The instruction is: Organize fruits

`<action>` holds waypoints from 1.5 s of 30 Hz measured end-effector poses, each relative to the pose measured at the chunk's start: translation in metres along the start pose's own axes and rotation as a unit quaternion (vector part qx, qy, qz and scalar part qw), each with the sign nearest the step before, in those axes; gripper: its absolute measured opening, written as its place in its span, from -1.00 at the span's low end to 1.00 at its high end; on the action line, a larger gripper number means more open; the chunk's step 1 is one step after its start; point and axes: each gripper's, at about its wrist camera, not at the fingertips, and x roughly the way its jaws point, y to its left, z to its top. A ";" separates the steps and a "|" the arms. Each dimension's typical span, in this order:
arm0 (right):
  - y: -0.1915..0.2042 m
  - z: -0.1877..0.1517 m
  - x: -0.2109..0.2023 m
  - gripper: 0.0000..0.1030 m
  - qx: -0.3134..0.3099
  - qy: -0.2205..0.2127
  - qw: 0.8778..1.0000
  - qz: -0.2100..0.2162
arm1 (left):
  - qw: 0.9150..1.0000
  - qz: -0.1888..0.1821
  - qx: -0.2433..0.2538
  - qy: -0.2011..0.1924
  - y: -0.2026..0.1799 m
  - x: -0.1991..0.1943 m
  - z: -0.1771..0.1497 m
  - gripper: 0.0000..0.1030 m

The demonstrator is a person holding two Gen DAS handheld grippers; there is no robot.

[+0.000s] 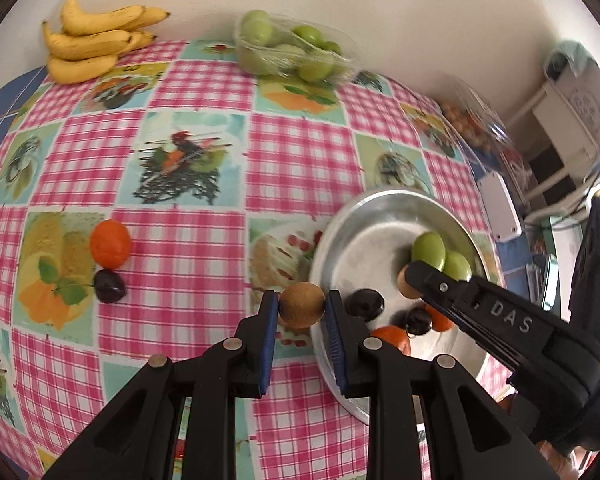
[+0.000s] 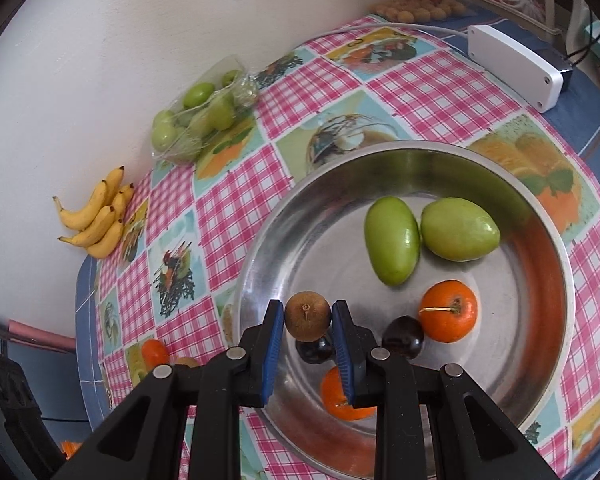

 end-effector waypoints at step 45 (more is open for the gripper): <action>-0.010 0.002 0.011 -0.46 -0.010 0.012 0.998 -0.053 | 0.998 0.013 -0.052 0.016 0.023 0.014 0.003 -0.52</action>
